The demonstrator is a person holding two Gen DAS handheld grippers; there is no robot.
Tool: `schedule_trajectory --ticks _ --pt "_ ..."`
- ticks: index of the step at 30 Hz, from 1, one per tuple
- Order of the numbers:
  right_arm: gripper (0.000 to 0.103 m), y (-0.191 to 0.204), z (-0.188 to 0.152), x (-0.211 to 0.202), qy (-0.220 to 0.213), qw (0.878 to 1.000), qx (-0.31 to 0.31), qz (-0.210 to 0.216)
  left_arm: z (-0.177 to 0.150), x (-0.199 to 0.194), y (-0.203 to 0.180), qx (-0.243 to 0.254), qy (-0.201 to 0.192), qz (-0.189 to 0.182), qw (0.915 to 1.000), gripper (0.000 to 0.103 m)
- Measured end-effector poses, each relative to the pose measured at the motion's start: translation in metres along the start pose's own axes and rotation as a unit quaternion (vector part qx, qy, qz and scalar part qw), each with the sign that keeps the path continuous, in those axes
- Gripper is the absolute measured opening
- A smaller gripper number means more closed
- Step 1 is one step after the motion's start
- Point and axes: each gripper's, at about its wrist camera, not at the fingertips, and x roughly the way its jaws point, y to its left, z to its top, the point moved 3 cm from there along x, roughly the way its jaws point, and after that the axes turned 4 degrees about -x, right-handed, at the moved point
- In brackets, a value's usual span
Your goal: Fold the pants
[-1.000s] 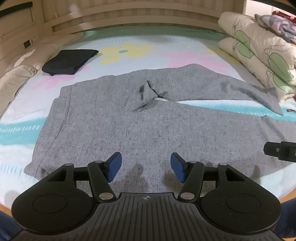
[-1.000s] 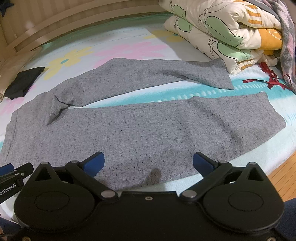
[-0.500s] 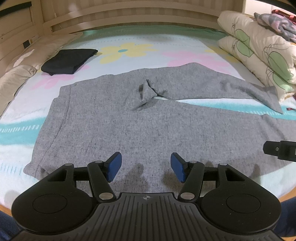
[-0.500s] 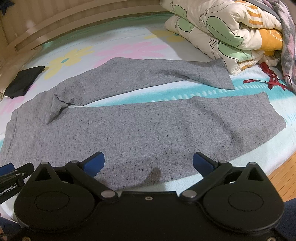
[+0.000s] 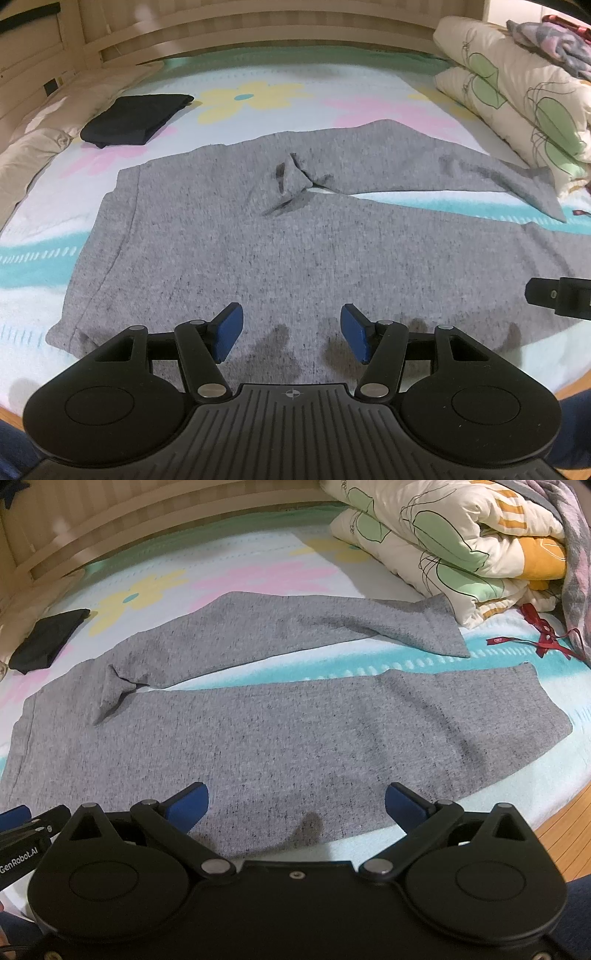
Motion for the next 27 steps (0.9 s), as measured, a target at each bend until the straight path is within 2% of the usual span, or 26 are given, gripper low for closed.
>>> schedule_trajectory --ticks 15,17,19,24,27 --pt "0.101 -0.002 -0.001 -0.001 -0.005 1.000 -0.002 -0.008 -0.002 0.006 0.003 0.005 0.006 0.009 0.9999 0.057" --pt "0.098 -0.006 -0.001 -0.001 -0.004 1.000 0.001 -0.011 -0.001 0.008 0.004 0.006 0.008 0.016 0.9998 0.057" --pt "0.089 -0.010 0.001 0.000 0.003 1.000 0.001 -0.017 0.001 0.010 0.004 0.006 0.011 0.017 0.9998 0.057" --pt "0.089 -0.023 0.013 0.001 0.025 0.999 -0.001 -0.040 0.017 0.011 -0.002 0.028 0.007 0.014 0.9995 0.057" --pt "0.089 -0.034 0.033 0.002 0.031 0.998 -0.003 -0.048 0.034 0.014 -0.012 0.045 0.001 0.010 0.9989 0.057"
